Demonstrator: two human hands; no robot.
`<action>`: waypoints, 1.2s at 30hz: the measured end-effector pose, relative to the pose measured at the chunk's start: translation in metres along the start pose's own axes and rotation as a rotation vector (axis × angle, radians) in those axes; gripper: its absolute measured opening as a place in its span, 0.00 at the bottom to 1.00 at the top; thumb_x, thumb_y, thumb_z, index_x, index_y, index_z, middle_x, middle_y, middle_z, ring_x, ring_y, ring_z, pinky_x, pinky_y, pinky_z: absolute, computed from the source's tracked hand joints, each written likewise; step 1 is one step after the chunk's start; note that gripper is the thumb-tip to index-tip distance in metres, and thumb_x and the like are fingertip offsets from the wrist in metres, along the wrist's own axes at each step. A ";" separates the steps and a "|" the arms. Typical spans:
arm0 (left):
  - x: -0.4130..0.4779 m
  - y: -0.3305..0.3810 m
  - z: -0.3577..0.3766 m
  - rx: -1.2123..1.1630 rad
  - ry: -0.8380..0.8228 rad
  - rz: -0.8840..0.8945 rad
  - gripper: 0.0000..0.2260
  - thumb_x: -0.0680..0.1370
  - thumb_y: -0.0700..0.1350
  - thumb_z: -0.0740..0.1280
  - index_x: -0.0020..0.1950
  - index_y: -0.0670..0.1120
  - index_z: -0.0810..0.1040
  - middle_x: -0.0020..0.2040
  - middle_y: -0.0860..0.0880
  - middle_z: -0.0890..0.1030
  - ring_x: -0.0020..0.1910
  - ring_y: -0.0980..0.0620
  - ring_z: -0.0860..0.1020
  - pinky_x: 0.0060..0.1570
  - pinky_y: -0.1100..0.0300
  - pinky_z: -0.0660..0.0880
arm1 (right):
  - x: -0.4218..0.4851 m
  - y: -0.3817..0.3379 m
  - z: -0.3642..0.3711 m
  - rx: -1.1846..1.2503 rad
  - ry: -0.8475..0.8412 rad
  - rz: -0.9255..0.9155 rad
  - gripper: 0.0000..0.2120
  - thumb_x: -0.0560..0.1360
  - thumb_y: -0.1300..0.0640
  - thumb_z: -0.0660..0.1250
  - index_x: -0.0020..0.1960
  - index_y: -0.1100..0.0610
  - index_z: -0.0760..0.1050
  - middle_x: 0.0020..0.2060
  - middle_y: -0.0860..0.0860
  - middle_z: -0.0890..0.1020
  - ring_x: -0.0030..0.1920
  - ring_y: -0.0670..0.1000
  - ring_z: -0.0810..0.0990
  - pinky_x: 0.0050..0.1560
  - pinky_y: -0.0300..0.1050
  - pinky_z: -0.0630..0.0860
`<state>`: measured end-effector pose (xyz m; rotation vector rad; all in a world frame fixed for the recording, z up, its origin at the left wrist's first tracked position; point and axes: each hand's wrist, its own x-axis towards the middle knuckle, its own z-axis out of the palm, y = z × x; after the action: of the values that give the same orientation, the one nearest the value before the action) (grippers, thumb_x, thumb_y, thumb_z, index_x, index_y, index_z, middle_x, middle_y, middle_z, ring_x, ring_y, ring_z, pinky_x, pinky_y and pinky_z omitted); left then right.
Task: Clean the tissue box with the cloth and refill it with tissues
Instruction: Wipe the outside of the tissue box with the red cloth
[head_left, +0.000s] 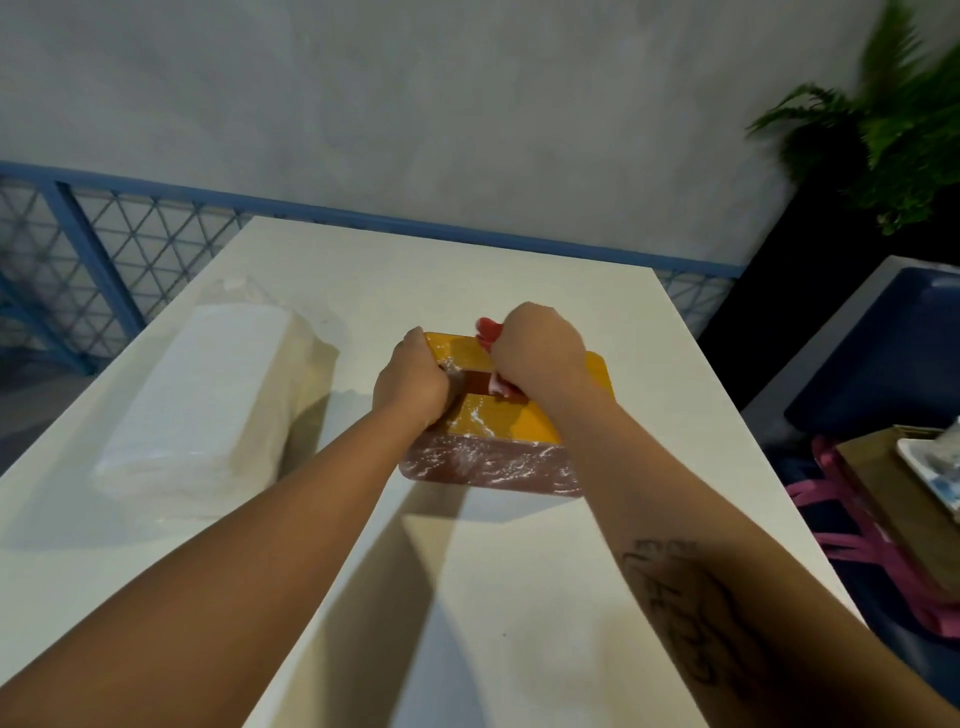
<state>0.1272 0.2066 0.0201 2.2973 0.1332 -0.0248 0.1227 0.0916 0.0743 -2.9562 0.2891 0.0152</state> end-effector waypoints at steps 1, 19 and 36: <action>0.000 0.000 0.000 0.005 -0.001 -0.005 0.19 0.72 0.50 0.70 0.58 0.45 0.68 0.52 0.47 0.77 0.45 0.45 0.75 0.42 0.55 0.68 | -0.002 -0.006 0.004 -0.065 0.006 -0.040 0.11 0.72 0.55 0.70 0.52 0.60 0.76 0.48 0.54 0.81 0.47 0.55 0.81 0.43 0.43 0.75; 0.002 -0.002 0.002 0.018 0.013 -0.007 0.19 0.73 0.49 0.69 0.60 0.45 0.68 0.56 0.45 0.77 0.51 0.41 0.77 0.43 0.53 0.70 | -0.010 0.000 0.006 -0.240 0.068 -0.123 0.18 0.76 0.55 0.67 0.65 0.57 0.72 0.56 0.57 0.74 0.54 0.55 0.77 0.50 0.45 0.76; 0.003 -0.001 0.003 0.021 0.014 -0.006 0.20 0.73 0.48 0.70 0.61 0.44 0.68 0.56 0.45 0.76 0.48 0.44 0.76 0.41 0.55 0.68 | -0.014 0.013 0.004 -0.261 0.120 -0.088 0.15 0.76 0.57 0.65 0.62 0.58 0.74 0.55 0.57 0.76 0.54 0.56 0.78 0.48 0.45 0.75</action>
<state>0.1305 0.2056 0.0167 2.3186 0.1471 -0.0133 0.1061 0.0822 0.0685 -3.2329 0.1843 -0.1474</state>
